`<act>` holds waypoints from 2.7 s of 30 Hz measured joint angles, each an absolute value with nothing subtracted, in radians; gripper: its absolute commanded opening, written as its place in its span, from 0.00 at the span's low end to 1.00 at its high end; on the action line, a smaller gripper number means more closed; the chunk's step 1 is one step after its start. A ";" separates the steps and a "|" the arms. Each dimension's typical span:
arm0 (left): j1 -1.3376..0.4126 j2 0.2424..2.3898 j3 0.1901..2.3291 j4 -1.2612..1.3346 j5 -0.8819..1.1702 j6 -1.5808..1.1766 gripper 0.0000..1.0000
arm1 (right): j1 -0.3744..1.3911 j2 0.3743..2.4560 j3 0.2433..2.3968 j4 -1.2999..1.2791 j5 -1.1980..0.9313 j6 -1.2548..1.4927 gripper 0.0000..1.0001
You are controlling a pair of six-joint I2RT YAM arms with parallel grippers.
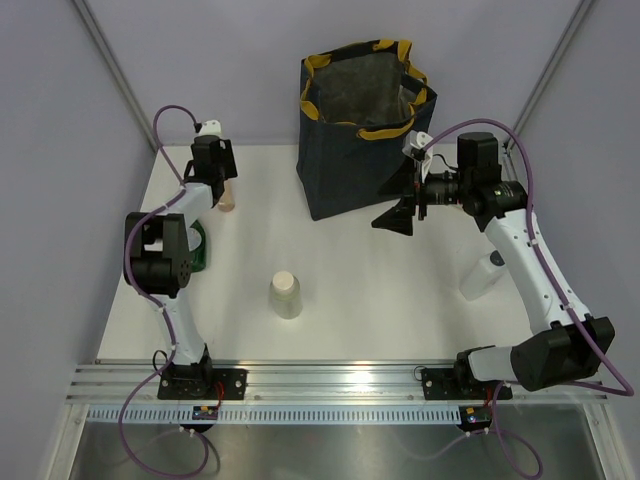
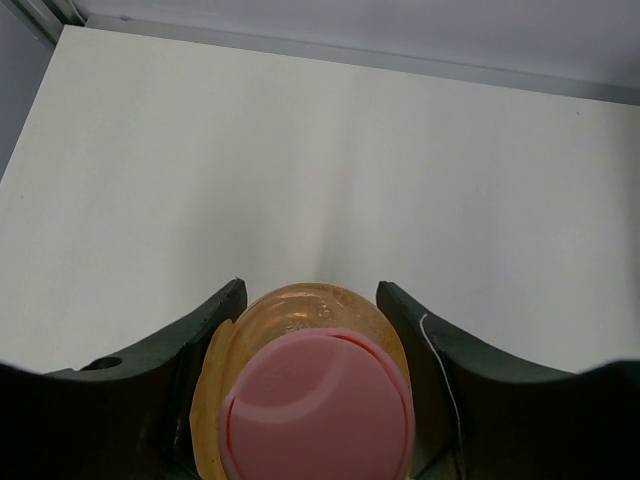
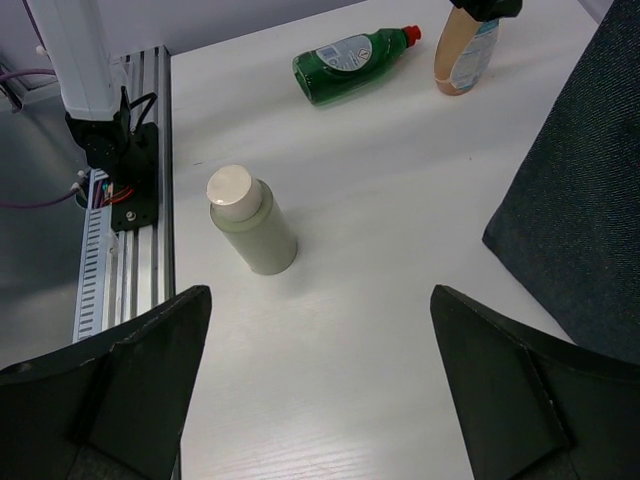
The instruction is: Place the personal care products into the canvas bag
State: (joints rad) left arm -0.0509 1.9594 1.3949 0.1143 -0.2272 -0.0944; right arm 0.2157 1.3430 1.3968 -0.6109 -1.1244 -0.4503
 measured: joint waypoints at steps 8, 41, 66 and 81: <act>-0.012 1.936 1.389 0.091 -0.050 -0.114 0.00 | 0.216 1.337 1.369 -0.590 -1.122 -0.426 1.00; -0.388 1.761 2.009 0.176 0.217 -0.678 0.00 | 0.216 1.468 1.142 -0.630 -0.898 -0.556 0.95; -0.490 2.178 2.186 0.038 0.060 -0.184 0.00 | 0.215 1.491 1.142 -0.706 -0.875 -0.635 0.94; -0.504 2.240 2.052 -0.009 0.135 -0.001 0.09 | 0.215 1.491 1.148 -0.716 -0.873 -0.641 0.94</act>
State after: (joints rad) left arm -0.5037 2.2398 2.0521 -0.0090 0.1349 -0.0006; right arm 0.2150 1.4910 1.1481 -0.7162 -0.8730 -0.6415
